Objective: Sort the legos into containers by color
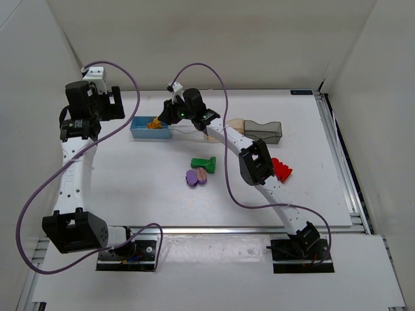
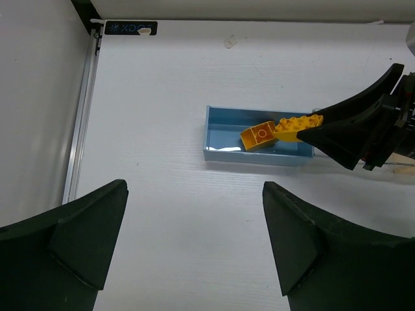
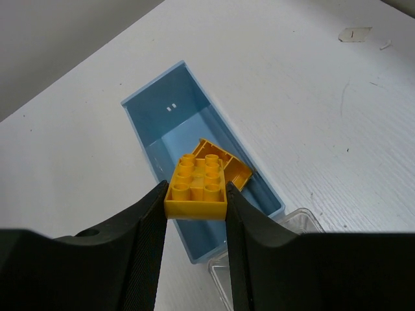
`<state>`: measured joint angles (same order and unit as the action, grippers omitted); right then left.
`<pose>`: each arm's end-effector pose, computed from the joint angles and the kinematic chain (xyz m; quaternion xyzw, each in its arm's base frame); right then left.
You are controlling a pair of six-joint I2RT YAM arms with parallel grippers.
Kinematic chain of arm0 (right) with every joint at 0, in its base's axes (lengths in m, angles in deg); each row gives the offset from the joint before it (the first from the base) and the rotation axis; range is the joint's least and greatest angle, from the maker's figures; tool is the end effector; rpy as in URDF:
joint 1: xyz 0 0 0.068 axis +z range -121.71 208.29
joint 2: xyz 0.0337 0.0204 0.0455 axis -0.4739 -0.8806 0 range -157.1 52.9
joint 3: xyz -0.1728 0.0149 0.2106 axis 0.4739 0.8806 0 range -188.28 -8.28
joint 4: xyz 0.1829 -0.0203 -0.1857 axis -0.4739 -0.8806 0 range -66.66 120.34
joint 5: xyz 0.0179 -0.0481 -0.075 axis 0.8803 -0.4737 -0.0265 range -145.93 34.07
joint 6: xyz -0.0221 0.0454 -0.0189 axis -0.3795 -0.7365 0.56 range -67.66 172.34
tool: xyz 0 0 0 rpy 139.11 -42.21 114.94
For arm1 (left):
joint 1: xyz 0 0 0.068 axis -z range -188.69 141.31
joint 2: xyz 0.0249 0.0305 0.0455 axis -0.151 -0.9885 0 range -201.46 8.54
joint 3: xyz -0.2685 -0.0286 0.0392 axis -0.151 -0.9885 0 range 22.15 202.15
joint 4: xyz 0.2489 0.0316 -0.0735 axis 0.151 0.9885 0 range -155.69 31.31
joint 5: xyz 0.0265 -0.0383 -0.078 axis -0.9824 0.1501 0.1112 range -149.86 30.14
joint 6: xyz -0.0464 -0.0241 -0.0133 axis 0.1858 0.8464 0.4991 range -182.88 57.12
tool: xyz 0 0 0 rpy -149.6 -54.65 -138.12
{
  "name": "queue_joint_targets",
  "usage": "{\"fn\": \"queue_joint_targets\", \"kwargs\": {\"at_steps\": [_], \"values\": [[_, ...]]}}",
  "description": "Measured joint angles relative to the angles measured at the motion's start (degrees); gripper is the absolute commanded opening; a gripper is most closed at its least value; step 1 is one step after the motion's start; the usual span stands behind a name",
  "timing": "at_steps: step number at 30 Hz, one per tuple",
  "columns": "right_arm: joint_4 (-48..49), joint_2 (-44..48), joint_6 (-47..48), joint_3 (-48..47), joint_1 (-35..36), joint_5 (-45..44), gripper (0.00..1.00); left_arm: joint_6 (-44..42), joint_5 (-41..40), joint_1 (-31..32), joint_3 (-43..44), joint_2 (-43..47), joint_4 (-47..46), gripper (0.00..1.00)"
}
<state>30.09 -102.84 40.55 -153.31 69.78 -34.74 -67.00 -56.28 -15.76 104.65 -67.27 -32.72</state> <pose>0.4542 0.4190 0.2151 -0.3074 0.7030 0.4073 0.4955 0.2879 0.0336 0.4090 -0.0054 0.8491 0.0252 0.5276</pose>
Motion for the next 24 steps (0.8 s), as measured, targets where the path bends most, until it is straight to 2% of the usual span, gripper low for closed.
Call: {"fn": "queue_joint_targets", "kwargs": {"at_steps": [1,3,4,7,18,24], "values": [[-0.1,0.0,0.1,0.0,0.0,0.0,0.37,0.0,0.0,0.0,-0.1,-0.1,0.0,0.96],[-0.1,0.0,0.4,0.0,0.1,0.3,0.41,0.0,0.0,0.0,-0.2,-0.3,-0.1,0.96],[-0.1,0.0,0.5,0.0,0.1,0.4,0.48,0.0,0.0,0.0,-0.3,-0.4,-0.2,0.96],[-0.2,0.0,0.9,0.0,0.2,0.9,0.56,0.0,0.0,0.0,-0.4,-0.7,-0.2,0.96],[-0.1,0.2,4.1,0.0,0.2,3.2,0.59,0.0,2.1,0.0,-0.5,-0.8,-0.7,0.95],[-5.6,8.4,9.5,3.9,-0.9,6.7,0.70,-2.6,12.0,0.2,-2.0,-0.7,0.5,0.93]]}}
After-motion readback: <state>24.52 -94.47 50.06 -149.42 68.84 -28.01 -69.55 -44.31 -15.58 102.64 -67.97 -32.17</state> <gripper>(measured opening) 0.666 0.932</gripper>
